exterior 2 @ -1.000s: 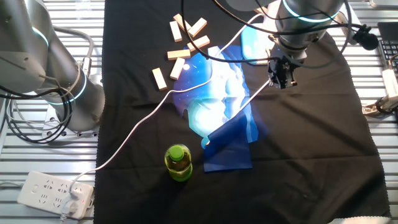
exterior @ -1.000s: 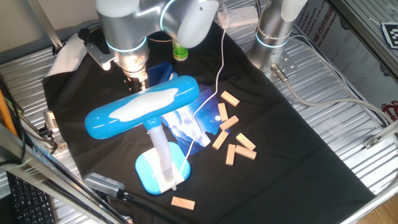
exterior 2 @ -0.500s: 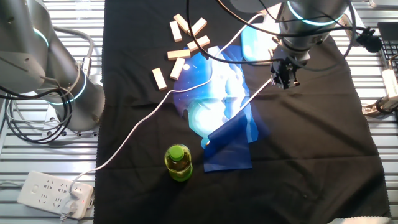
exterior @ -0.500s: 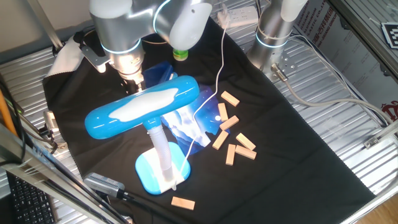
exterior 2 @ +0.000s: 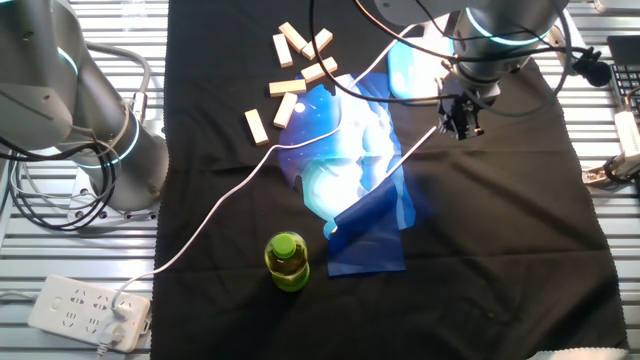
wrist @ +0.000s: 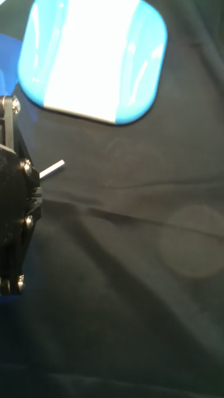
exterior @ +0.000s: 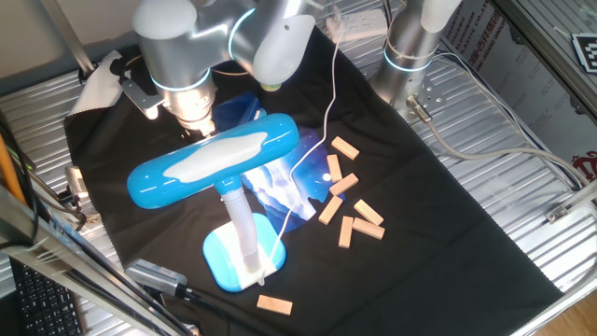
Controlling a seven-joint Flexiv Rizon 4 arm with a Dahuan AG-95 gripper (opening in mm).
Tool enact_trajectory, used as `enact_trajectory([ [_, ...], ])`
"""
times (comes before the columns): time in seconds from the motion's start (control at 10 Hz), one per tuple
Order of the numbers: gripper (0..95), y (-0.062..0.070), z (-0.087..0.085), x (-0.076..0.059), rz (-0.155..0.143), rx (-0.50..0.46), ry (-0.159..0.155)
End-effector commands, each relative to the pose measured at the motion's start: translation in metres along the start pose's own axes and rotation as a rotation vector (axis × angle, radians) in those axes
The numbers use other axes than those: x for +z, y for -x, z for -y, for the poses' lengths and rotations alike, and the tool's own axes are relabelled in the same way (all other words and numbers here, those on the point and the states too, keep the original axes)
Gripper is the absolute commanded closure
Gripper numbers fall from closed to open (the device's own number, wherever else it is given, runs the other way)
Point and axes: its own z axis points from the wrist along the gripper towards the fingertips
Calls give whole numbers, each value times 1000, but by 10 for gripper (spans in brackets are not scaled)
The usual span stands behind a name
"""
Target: Turn off the desk lamp by pressing the button
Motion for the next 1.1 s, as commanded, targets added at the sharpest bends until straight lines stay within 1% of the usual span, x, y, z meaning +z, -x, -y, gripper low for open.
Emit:
enact_trajectory([
  [0.1, 950, 3, -2, 3, 0, 0, 3],
  [0.4, 950, 6, -7, 10, 3, 0, 12],
  [0.5, 950, 7, -10, 13, 8, 3, 22],
  [0.7, 950, 11, -16, 17, 12, 5, 30],
  [1.1, 950, 17, -22, 21, 23, 8, 83],
])
